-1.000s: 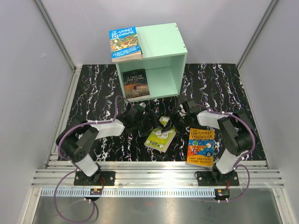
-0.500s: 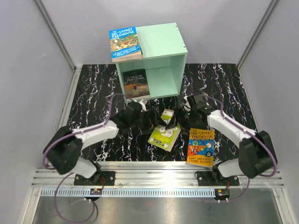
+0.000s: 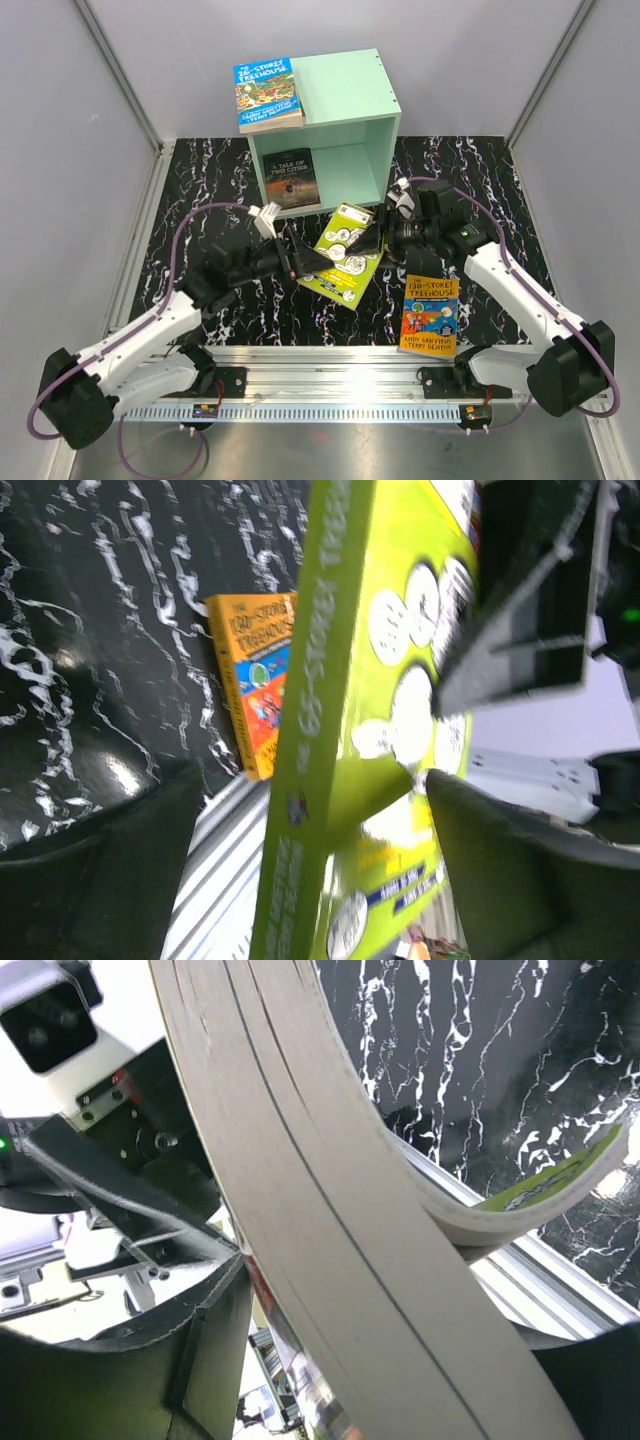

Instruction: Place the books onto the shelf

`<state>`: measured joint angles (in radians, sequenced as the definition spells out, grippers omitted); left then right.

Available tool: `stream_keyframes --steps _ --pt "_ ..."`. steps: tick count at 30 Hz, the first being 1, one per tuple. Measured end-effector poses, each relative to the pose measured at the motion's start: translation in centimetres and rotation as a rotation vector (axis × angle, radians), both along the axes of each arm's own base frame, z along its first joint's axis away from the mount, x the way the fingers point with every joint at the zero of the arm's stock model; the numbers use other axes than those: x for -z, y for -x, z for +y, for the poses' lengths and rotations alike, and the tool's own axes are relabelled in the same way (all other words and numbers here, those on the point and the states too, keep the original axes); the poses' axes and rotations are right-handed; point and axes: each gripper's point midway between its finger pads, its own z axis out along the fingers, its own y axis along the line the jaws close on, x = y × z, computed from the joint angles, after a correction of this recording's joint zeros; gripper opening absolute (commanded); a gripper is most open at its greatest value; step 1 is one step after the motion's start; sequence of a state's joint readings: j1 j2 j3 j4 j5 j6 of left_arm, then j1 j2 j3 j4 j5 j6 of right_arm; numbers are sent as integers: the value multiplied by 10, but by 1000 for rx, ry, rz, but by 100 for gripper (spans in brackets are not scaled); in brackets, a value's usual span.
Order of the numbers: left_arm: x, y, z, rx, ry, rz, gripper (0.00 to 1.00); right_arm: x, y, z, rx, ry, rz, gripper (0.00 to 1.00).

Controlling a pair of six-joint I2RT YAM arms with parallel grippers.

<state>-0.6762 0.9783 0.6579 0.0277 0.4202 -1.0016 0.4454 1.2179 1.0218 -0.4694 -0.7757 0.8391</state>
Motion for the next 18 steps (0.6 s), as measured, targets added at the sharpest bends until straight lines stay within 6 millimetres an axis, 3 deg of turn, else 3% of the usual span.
stream_keyframes --steps 1,2,6,10,11,12,13,14,18 --pt "-3 4 2 5 12 -8 58 -2 0 1 -3 -6 -1 0" --pt "-7 9 5 11 27 -19 33 -3 0 1 -5 -10 -3 0" --pt "-29 21 12 15 110 -70 2 -5 5 3 -26 -24 2 0" --pt "-38 27 16 10 142 -79 0 -13 8 6 -47 -54 -16 4" --pt "-39 27 17 10 145 -78 0 -14 8 6 -48 -56 -16 13" --pt "-40 27 17 10 145 -77 0 -15 9 6 -49 -58 -14 66" --pt "-40 28 17 10 141 -74 0 -15 9 6 -47 -58 -10 93" --pt "-42 28 17 11 135 -74 0 -14 8 6 -38 -54 -1 100" --pt "-68 27 21 15 74 -106 0 -13 7 2 -18 -25 4 100"
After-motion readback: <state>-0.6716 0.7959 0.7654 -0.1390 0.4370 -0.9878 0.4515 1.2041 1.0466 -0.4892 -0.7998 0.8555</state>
